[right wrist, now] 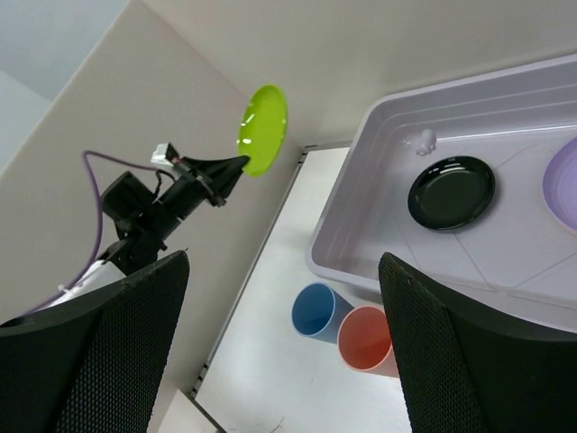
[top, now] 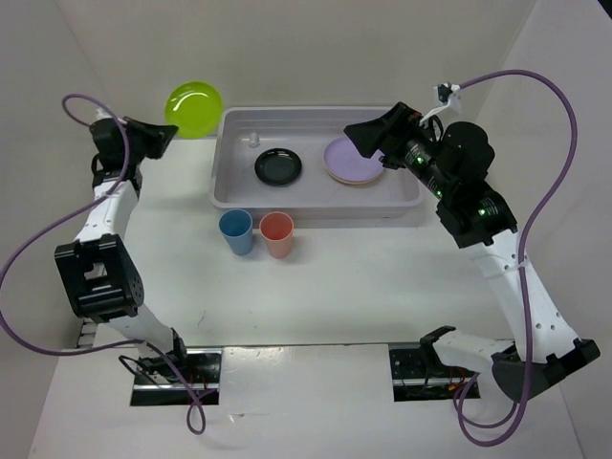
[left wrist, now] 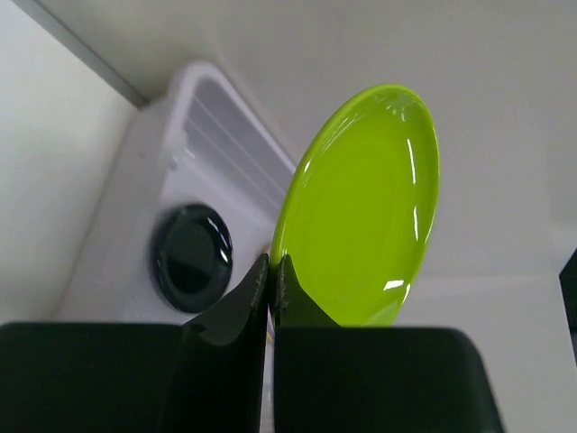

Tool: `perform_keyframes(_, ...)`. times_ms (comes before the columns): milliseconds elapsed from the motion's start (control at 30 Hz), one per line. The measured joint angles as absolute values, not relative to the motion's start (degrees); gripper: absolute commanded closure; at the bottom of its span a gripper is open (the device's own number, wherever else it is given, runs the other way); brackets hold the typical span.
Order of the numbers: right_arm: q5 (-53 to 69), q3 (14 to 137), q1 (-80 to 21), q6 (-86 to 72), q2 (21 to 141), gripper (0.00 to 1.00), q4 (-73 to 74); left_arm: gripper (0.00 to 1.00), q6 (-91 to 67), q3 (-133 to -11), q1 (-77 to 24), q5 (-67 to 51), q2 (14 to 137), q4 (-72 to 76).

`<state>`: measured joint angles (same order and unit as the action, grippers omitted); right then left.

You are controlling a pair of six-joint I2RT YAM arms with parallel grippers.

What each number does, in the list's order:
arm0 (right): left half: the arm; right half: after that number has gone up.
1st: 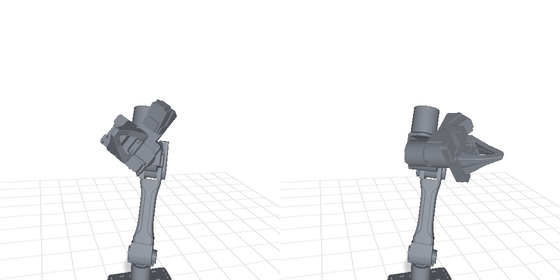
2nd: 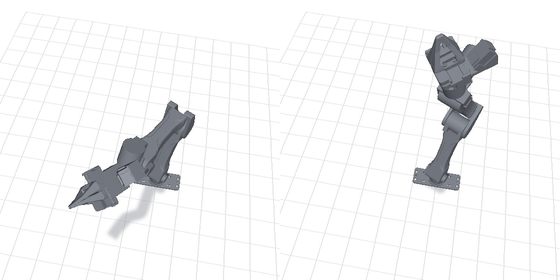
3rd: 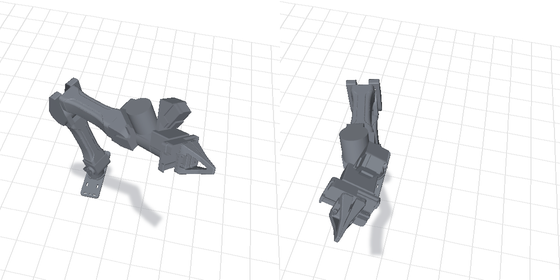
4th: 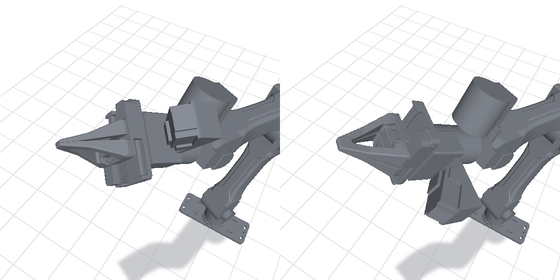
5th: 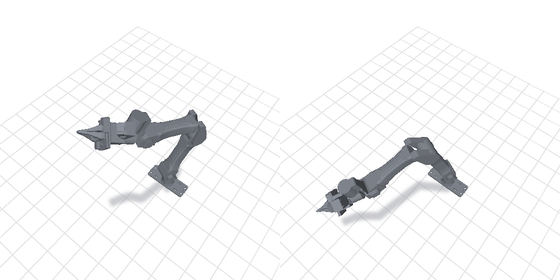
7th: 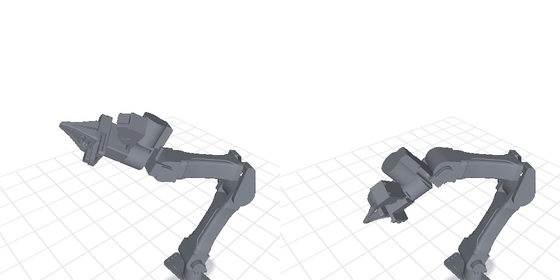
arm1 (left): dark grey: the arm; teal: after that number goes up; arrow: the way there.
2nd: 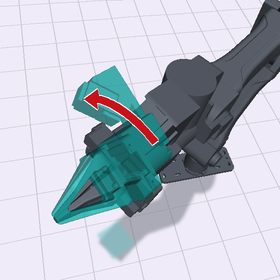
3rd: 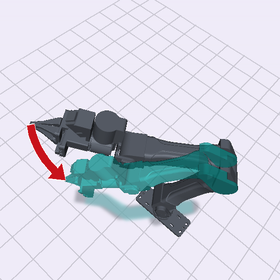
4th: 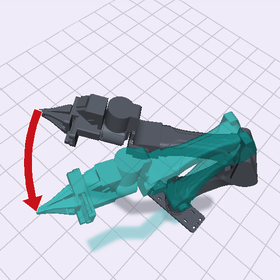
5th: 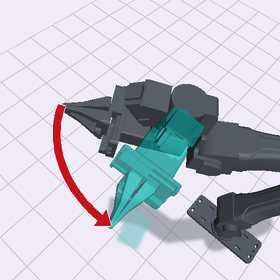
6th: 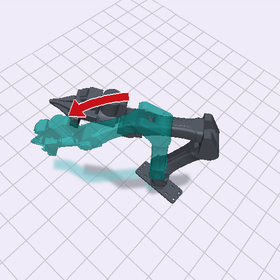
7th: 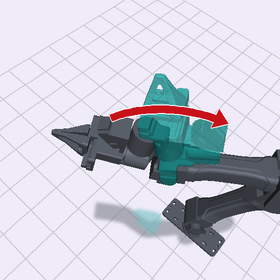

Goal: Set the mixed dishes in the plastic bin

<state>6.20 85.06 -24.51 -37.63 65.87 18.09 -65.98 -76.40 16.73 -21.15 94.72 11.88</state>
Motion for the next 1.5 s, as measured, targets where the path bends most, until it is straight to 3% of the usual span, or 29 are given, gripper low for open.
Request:
perform_keyframes(367, 5.85, 84.66, -24.51, -37.58, 62.92, 0.10, 18.35, 1.00, -62.65, -85.30, 2.57, -19.18, 102.85, 6.04)
perform_keyframes(733, 5.72, 84.66, -24.51, -37.58, 62.70, 0.10, 18.68, 1.00, -57.89, -98.91, -2.83, -14.66, 120.11, -3.40)
perform_keyframes(1333, 4.71, 84.66, -24.49, -37.36, 62.15, 0.10, 18.94, 0.99, -53.95, -106.80, -6.26, -8.51, 129.97, -11.55)
perform_keyframes(1500, 4.43, 84.66, -24.49, -37.36, 61.89, 0.10, 19.00, 0.77, -53.12, -110.37, -6.31, -7.40, 133.67, -14.22)
